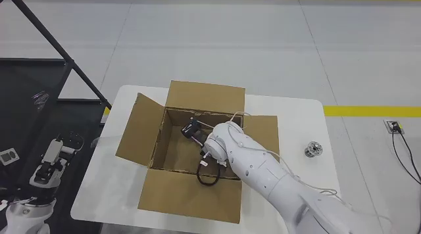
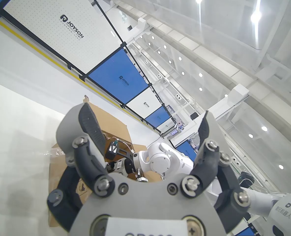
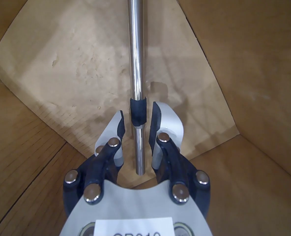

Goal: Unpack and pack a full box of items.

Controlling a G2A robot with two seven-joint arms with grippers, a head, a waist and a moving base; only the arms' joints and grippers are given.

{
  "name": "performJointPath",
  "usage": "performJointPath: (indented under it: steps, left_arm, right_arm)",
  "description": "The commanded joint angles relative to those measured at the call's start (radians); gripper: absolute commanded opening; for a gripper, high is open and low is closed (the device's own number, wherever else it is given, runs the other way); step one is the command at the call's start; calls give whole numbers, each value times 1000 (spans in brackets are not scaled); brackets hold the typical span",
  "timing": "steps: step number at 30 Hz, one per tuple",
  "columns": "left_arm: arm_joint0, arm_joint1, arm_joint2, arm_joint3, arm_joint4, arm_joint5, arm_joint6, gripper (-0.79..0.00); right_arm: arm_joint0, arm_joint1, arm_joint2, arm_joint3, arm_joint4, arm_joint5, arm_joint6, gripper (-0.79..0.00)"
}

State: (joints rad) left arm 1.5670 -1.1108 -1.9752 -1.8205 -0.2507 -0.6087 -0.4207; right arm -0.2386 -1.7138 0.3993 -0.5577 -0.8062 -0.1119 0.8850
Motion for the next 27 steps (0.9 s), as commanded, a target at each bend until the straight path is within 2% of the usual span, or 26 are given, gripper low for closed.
performJointPath:
  steps: [1, 8, 14, 20, 27]
  left_arm:
    - [-2, 0, 1, 0, 1, 0, -2, 0]
    - [-6, 0, 8, 0, 7, 4, -8, 0]
    - [-14, 0, 22, -4, 16, 10, -14, 0]
    - [-25, 1, 37, -10, 26, 16, -27, 0]
    - [-36, 1, 55, -18, 42, 20, -34, 0]
  right_arm:
    - [7, -8, 5, 21, 3, -10, -5, -502]
    - [27, -15, 37, 25, 25, -61, 7, -449]
    - [20, 15, 84, -54, 37, -99, 66, -440]
    - [-41, 85, 164, -259, 3, -93, 133, -434]
    - [-209, 199, 338, -640, -72, -82, 262, -400]
